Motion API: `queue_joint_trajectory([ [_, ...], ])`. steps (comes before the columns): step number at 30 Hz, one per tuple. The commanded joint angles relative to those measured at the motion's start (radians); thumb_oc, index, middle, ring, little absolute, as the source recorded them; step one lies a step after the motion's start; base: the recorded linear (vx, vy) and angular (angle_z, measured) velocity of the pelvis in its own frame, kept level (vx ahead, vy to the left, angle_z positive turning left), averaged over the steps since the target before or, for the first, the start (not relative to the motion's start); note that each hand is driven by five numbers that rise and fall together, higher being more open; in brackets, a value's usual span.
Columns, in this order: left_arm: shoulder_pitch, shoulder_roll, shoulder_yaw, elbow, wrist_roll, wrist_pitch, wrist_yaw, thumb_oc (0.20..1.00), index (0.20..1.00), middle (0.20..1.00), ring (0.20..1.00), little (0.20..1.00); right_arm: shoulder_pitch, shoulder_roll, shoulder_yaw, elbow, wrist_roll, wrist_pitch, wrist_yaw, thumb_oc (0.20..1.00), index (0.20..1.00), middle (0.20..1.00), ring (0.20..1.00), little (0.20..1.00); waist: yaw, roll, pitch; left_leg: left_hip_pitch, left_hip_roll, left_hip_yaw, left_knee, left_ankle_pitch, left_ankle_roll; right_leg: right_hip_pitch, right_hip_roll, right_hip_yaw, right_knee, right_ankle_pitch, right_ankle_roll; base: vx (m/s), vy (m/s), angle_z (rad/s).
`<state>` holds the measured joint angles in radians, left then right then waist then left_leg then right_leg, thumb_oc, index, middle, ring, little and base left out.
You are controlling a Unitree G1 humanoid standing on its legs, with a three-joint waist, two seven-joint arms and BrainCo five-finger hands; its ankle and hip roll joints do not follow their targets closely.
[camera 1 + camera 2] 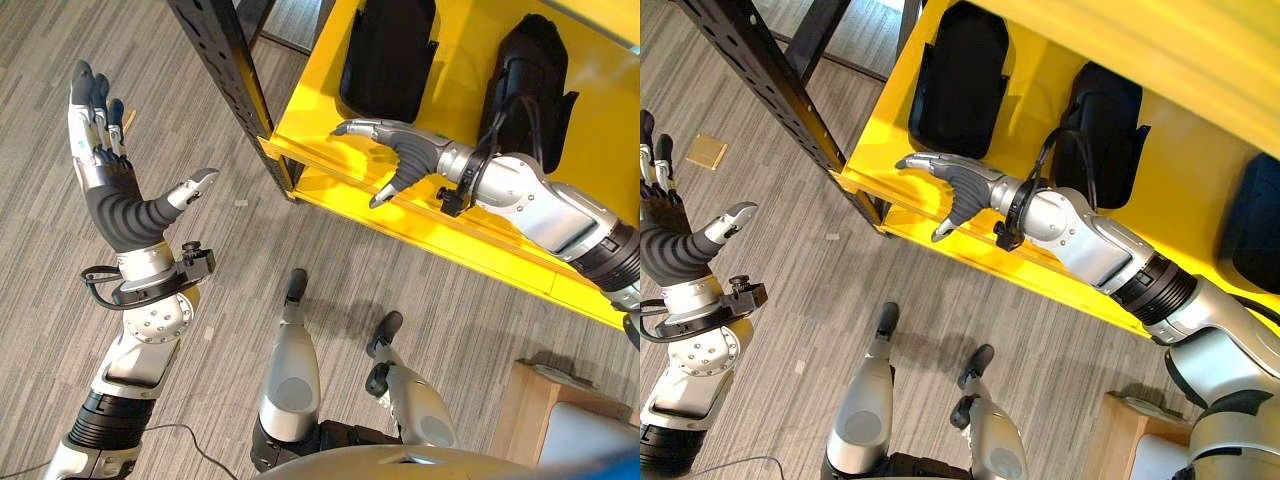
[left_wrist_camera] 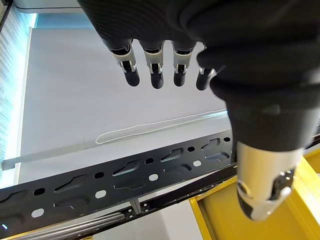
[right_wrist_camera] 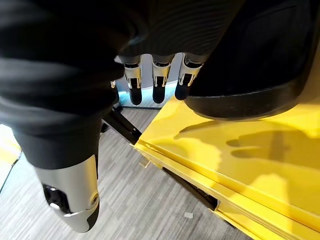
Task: Move parts from the plastic box to the shelf.
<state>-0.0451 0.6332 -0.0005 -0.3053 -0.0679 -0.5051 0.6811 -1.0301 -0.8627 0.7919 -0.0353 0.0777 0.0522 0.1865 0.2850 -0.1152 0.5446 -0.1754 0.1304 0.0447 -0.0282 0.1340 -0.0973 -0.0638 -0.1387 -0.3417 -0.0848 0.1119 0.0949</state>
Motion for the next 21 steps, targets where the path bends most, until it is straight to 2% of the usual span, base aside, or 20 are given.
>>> queue_joint_trajectory([
  [1,0.04,-0.024,0.026,-0.043,-0.006,-0.039,0.012,1.0,1.0,1.0,1.0,1.0,-0.135,0.01,0.011,0.009,0.063,0.0,-0.046,1.0,1.0,1.0,1.0,1.0,-0.016,0.032,-0.025,-0.019,-0.056,0.053,0.038,-0.04,0.048,-0.03,0.017,0.011,0.134,-0.064,0.003,0.03,0.01,0.01],
  [11,0.046,-0.031,0.015,-0.043,-0.035,-0.031,-0.001,1.0,1.0,1.0,1.0,1.0,-0.135,0.035,-0.032,0.092,0.139,0.061,-0.019,1.0,1.0,1.0,1.0,1.0,-0.021,0.044,-0.025,-0.022,-0.059,0.054,0.039,-0.038,0.05,-0.042,0.012,0.011,0.144,-0.066,0.0,0.0,0.008,0.0],
  [21,0.047,-0.026,0.002,-0.039,-0.034,-0.03,0.014,1.0,1.0,1.0,1.0,1.0,-0.173,0.055,-0.011,0.176,0.087,0.043,0.001,1.0,1.0,1.0,1.0,1.0,-0.015,0.052,-0.025,-0.028,-0.061,0.051,0.045,-0.036,0.05,-0.049,0.008,0.004,0.157,-0.071,-0.001,0.0,0.004,0.0],
])
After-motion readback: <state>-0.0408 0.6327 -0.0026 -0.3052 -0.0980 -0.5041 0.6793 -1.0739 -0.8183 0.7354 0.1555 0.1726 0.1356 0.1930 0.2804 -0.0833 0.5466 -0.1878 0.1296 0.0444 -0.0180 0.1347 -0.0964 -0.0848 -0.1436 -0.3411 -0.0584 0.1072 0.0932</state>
